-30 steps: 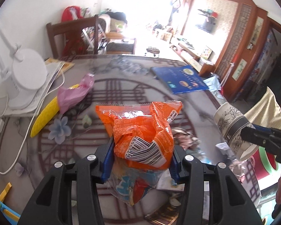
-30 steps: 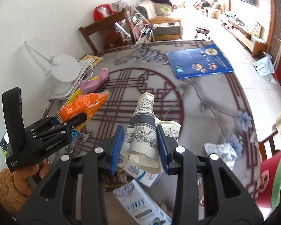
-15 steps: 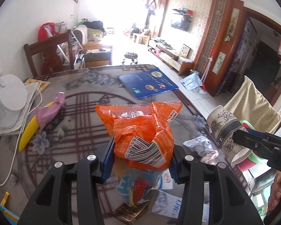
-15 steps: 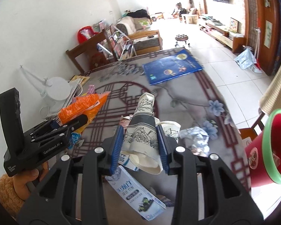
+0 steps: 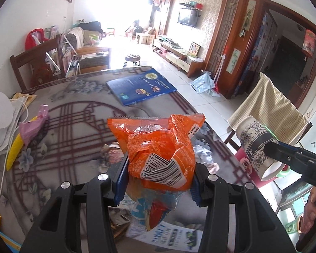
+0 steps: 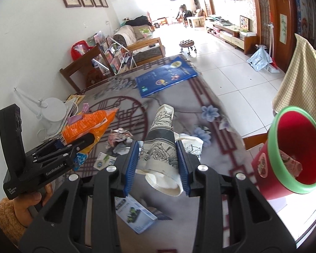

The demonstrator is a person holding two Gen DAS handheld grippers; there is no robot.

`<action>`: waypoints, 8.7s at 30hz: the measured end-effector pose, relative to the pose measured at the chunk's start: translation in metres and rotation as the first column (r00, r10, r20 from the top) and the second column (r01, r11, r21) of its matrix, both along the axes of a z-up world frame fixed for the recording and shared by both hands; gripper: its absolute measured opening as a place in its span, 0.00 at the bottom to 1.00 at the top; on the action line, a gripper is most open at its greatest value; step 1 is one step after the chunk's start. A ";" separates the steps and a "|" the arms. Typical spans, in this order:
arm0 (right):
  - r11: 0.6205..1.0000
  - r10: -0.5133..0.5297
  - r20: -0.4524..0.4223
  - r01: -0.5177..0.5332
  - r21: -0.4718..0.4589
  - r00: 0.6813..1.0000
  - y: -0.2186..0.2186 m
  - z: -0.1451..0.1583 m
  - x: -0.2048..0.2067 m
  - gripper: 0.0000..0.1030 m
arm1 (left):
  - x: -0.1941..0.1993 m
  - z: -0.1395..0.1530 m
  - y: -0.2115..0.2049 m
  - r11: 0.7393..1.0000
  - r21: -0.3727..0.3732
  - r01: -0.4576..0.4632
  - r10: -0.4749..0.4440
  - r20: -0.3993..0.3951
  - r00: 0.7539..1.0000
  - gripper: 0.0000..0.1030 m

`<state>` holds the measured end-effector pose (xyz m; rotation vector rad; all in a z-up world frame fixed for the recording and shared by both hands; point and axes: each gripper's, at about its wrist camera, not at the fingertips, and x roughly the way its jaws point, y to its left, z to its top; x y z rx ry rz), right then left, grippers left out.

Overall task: Collect trash
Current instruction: 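Carry the orange bag and paper cups over to the red bin, then open the left tool over the bin while the right tool releases the cups inside, then move both open tools back over the table, then grasp the crumpled brown paper with the left tool while the right tool grasps the blue-white wrapper, then carry the crumpled paper and wrapper over to the red bin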

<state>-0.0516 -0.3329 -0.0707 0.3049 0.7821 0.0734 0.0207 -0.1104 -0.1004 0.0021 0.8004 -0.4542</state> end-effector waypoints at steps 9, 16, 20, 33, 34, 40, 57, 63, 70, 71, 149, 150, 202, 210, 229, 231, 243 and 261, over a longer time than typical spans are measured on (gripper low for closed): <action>1.000 -0.011 -0.004 0.011 0.017 1.000 -0.052 -0.003 -0.010 0.34 | -0.012 0.003 -0.050 1.000 0.020 0.020 -0.020 -0.002 1.000 0.44; 0.999 -0.026 0.008 0.026 0.025 1.000 -0.095 -0.001 -0.018 0.34 | -0.018 0.007 -0.091 0.999 0.027 0.035 -0.035 0.004 0.999 0.44; 0.998 -0.050 0.004 0.050 0.029 0.999 -0.124 -0.003 -0.023 0.34 | -0.022 0.006 -0.116 0.998 0.035 0.049 -0.049 0.000 0.999 0.44; 0.974 -0.221 -0.070 0.223 0.028 0.973 -0.219 -0.033 -0.051 0.34 | -0.031 0.003 -0.181 0.991 0.060 0.117 -0.115 -0.026 0.993 0.44; 0.971 -0.235 -0.074 0.238 0.025 0.969 -0.225 -0.035 -0.053 0.34 | -0.030 0.003 -0.184 0.991 0.060 0.121 -0.120 -0.027 0.992 0.44; 0.949 -0.315 -0.083 0.317 0.007 0.945 -0.258 -0.042 -0.061 0.39 | -0.030 0.001 -0.207 0.985 0.064 0.157 -0.155 -0.036 0.987 0.44; 0.882 -0.472 -0.057 0.472 -0.022 0.880 -0.314 -0.034 -0.099 0.57 | -0.045 -0.010 -0.329 0.890 0.037 0.454 -0.451 -0.073 0.889 0.44; 0.843 -0.537 -0.048 0.535 -0.051 0.842 -0.327 -0.030 -0.123 0.59 | -0.053 -0.015 -0.373 0.841 0.033 0.540 -0.536 -0.078 0.841 0.48; 0.796 -0.605 -0.053 0.603 -0.056 0.794 -0.339 -0.030 -0.148 0.61 | -0.062 -0.011 -0.387 0.814 0.019 0.580 -0.579 -0.055 0.814 0.67; 0.793 -0.609 -0.052 0.607 -0.055 0.791 -0.340 -0.030 -0.149 0.61 | -0.062 -0.010 -0.386 0.815 0.012 0.579 -0.578 -0.055 0.814 0.67; 0.987 0.159 -0.369 -0.160 0.026 0.916 0.116 -0.116 0.121 0.66 | 0.087 -0.084 0.105 0.995 0.058 -0.086 0.095 -0.166 0.982 0.31; 0.985 0.168 -0.379 -0.167 0.035 0.910 0.120 -0.121 0.129 0.66 | 0.084 -0.082 0.107 0.995 0.059 -0.084 0.093 -0.161 0.983 0.31; 0.994 -0.027 -0.021 0.029 0.104 0.999 0.028 -0.005 0.037 0.22 | 0.038 -0.009 0.037 1.000 0.013 0.008 -0.007 -0.064 0.998 0.35; 0.991 -0.093 -0.005 0.093 0.096 0.996 -0.001 -0.001 0.021 0.22 | 0.031 -0.007 0.018 0.999 0.008 0.035 -0.034 -0.064 0.997 0.35; 0.965 -0.243 -0.003 0.242 0.097 0.970 -0.107 0.000 -0.035 0.22 | 0.001 -0.002 -0.080 0.991 0.012 0.136 -0.135 -0.067 0.989 0.35; 0.962 -0.255 -0.007 0.254 0.100 0.967 -0.120 -0.002 -0.041 0.22 | -0.003 -0.002 -0.092 0.990 0.016 0.142 -0.141 -0.068 0.988 0.35; 0.942 -0.317 -0.024 0.318 0.109 0.948 -0.209 -0.013 -0.069 0.22 | -0.024 0.004 -0.175 0.982 0.019 0.190 -0.189 -0.056 0.980 0.35; 0.891 -0.426 -0.072 0.432 0.141 0.902 -0.293 -0.037 -0.098 0.22 | -0.032 0.000 -0.286 0.932 0.021 0.361 -0.359 -0.072 0.931 0.35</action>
